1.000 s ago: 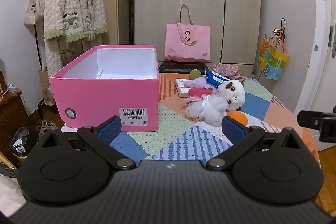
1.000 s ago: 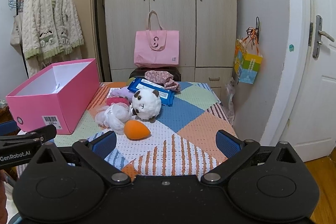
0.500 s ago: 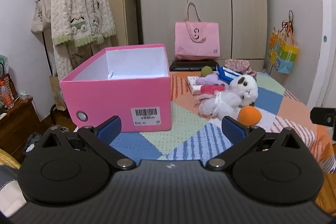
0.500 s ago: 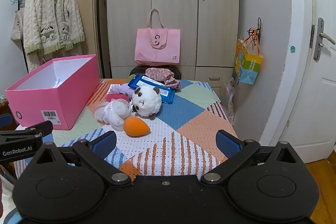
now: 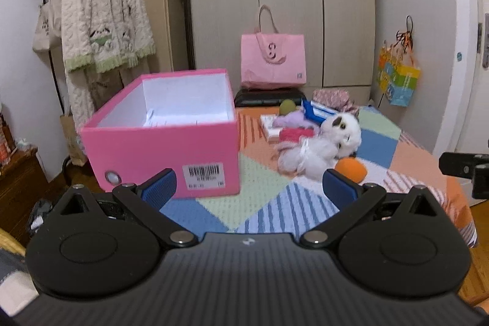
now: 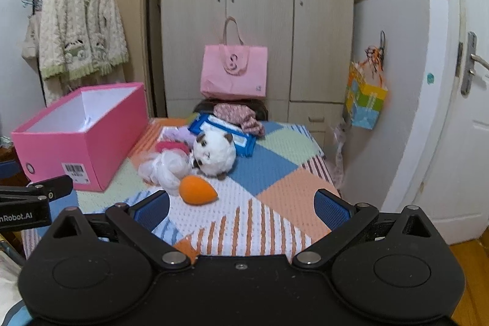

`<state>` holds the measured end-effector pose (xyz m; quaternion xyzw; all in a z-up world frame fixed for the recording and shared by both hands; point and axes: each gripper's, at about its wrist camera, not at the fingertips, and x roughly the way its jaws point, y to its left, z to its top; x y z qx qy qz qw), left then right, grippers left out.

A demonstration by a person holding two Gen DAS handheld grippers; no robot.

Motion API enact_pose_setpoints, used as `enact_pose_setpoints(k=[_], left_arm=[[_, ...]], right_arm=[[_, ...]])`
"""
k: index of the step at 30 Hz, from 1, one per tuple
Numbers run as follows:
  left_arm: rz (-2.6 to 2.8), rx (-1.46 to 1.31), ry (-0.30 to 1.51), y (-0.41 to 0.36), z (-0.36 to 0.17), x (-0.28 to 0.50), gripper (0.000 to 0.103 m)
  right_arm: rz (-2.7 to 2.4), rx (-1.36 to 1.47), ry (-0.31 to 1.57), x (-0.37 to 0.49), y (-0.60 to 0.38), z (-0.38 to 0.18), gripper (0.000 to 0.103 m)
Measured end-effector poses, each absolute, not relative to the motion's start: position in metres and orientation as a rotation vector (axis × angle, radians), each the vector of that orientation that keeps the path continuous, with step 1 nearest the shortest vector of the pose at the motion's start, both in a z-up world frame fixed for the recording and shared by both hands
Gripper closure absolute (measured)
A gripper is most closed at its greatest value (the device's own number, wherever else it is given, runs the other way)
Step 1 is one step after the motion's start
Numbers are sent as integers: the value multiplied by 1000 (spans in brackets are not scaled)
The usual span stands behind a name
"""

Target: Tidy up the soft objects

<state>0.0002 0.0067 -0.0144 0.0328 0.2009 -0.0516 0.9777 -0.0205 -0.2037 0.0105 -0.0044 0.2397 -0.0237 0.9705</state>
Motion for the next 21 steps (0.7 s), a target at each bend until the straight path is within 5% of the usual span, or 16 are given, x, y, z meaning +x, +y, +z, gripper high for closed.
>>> enact_pose_setpoints(k=[21], left_arm=[[-180,155,347,-27,4,56,1]], right_arm=[[218,-56,393,30,-222,-17,1]])
